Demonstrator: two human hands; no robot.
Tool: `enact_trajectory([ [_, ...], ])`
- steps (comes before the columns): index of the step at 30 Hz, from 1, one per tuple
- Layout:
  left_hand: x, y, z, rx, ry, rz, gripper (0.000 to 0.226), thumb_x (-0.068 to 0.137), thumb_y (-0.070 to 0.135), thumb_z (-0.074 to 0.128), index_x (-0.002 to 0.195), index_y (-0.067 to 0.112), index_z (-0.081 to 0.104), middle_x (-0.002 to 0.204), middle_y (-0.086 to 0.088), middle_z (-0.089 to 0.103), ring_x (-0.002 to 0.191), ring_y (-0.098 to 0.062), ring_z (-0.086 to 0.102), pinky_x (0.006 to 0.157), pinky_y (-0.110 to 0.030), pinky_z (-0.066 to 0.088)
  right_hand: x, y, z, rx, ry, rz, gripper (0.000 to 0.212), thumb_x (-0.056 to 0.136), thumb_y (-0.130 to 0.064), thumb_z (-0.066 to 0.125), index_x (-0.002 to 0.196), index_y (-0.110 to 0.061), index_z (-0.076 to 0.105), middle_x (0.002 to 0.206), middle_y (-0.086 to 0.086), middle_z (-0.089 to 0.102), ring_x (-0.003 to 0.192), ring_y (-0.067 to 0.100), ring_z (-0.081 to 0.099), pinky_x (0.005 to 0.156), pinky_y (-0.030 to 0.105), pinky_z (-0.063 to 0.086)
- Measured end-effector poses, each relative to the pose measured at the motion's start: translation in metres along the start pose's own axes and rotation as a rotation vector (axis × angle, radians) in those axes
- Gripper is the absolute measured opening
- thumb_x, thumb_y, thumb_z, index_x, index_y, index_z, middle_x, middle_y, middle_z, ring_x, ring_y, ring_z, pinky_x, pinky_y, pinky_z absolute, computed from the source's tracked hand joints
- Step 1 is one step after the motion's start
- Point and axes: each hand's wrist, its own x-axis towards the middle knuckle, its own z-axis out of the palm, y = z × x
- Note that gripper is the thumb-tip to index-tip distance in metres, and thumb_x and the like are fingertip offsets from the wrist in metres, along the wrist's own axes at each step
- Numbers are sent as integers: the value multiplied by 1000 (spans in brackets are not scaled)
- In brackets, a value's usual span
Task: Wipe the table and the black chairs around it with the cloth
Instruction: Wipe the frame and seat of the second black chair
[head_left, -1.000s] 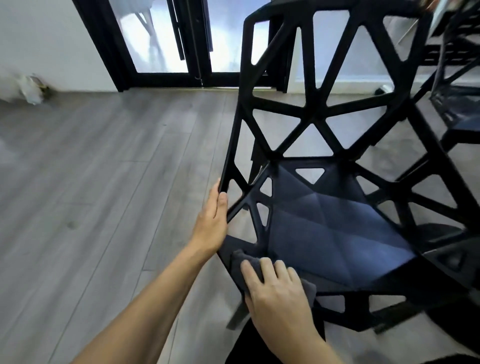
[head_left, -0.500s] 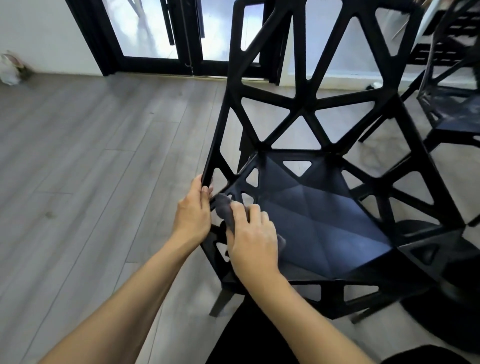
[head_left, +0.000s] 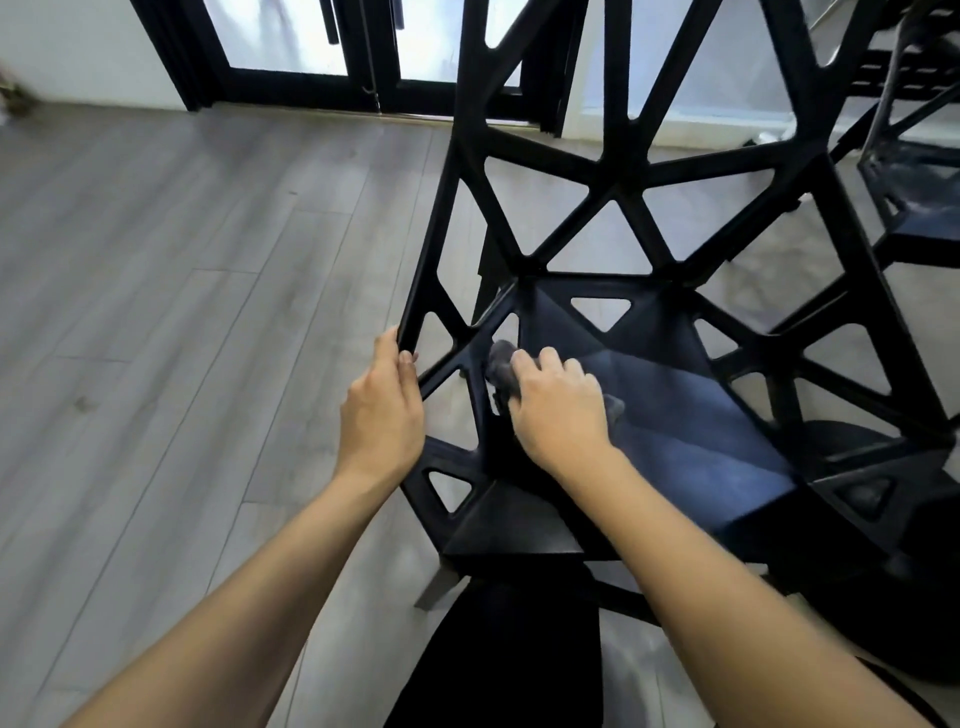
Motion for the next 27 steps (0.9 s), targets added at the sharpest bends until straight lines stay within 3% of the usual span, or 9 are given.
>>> enact_trajectory([
  [3, 0, 0, 1, 10, 6, 0, 31, 108, 24, 32, 136, 20, 45, 100, -5, 72, 92, -30, 69, 78, -44, 52, -39, -8, -9, 84, 30, -52, 35, 83, -26, 69, 115, -12, 61, 90, 9, 58, 72, 32, 55, 59, 37, 36],
  [8, 0, -4, 2, -20, 11, -2, 32, 108, 27, 32, 137, 22, 46, 106, 0, 72, 98, -23, 69, 86, -48, 55, 39, 26, 8, -61, -39, 126, 46, 94, -25, 56, 138, -18, 45, 124, 12, 55, 110, 38, 56, 84, 46, 46],
  [11, 0, -5, 4, -3, 41, 3, 32, 108, 28, 32, 136, 24, 47, 103, 2, 71, 96, -20, 69, 84, -44, 55, 87, 59, 19, -65, -70, 194, 50, 97, -28, 54, 143, -16, 39, 133, 15, 50, 119, 41, 51, 88, 48, 45],
  [13, -1, -2, 5, 19, 63, -2, 32, 108, 27, 32, 136, 24, 47, 100, 3, 71, 93, -19, 68, 81, -40, 53, 92, 71, 27, -59, -27, 169, 49, 97, -28, 54, 142, -13, 41, 132, 17, 50, 116, 42, 53, 84, 48, 45],
  [16, -3, 4, 6, 60, 90, -6, 32, 108, 26, 31, 137, 23, 45, 99, -3, 72, 94, -27, 69, 83, -47, 53, 73, 60, 26, 34, 38, 88, 49, 93, -26, 58, 137, -10, 48, 127, 21, 54, 107, 44, 57, 80, 49, 47],
  [20, -3, 15, 3, 115, 48, -69, 34, 108, 26, 29, 137, 18, 44, 100, -3, 71, 94, -29, 69, 81, -47, 51, -1, 16, 3, 98, 9, 23, 41, 86, -28, 62, 123, -11, 56, 103, 15, 58, 85, 38, 56, 66, 43, 41],
  [25, 0, 17, 0, 192, -48, -103, 34, 108, 28, 27, 135, 11, 41, 98, -8, 72, 85, -43, 64, 68, -40, 40, -59, -48, -26, 147, 15, 266, 24, 84, -25, 64, 106, -15, 59, 90, 8, 55, 74, 31, 52, 62, 38, 31],
  [27, 1, 16, -1, 196, -70, -120, 33, 107, 29, 27, 131, 11, 41, 104, -12, 71, 86, -45, 62, 69, -43, 40, -81, -77, -34, 186, 26, 299, 24, 88, -25, 62, 110, -15, 61, 91, 9, 54, 74, 30, 50, 63, 40, 34],
])
